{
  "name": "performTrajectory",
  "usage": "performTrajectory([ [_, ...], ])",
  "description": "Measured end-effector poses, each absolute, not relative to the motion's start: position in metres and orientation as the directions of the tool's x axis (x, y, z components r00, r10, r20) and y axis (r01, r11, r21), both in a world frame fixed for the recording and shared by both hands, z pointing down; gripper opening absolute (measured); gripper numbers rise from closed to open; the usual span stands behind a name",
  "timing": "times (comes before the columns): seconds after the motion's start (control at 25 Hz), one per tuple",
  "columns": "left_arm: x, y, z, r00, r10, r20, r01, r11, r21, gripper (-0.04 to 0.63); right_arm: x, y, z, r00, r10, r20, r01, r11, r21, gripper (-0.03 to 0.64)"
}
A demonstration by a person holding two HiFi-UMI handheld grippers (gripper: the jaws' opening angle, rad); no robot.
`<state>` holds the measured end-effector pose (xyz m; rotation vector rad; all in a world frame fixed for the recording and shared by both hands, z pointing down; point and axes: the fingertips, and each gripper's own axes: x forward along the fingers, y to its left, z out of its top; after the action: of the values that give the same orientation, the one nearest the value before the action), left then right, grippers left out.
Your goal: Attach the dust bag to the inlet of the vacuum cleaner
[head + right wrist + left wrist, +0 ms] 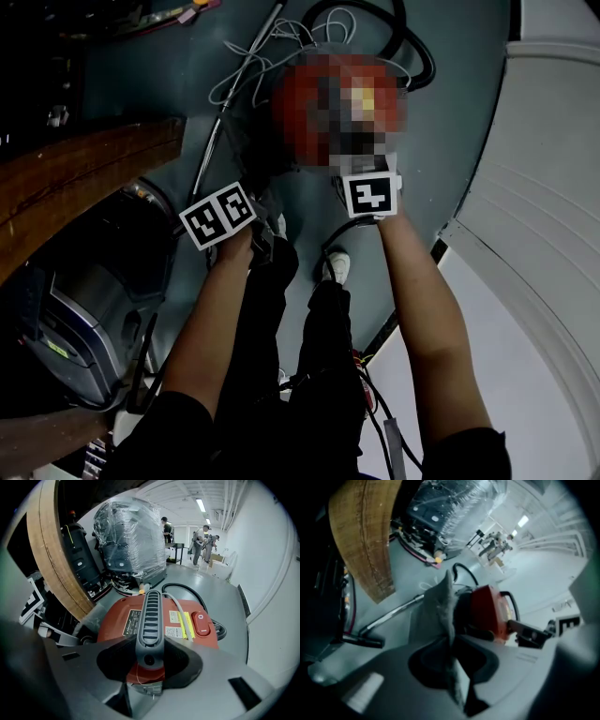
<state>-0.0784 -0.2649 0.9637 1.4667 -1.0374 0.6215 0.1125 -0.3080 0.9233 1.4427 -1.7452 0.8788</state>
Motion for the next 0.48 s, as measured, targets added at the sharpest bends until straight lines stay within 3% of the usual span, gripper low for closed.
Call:
performTrajectory([
  [0.24, -0.063, -0.265, 0.96, 0.42, -0.205, 0.884, -0.907, -0.067, 0.415, 0.043, 0.112, -0.307, 0.923, -0.135, -0.513, 0.848, -0.987, 0.15, -0.066, 0.137],
  [0.48, -0.043, -0.266, 0.959, 0.521, -0.187, 0.833, -0.848, -0.001, 0.53, 0.04, 0.113, -0.307, 0.923, -0.14, -0.515, 0.845, -0.986, 0.154, -0.07, 0.137],
])
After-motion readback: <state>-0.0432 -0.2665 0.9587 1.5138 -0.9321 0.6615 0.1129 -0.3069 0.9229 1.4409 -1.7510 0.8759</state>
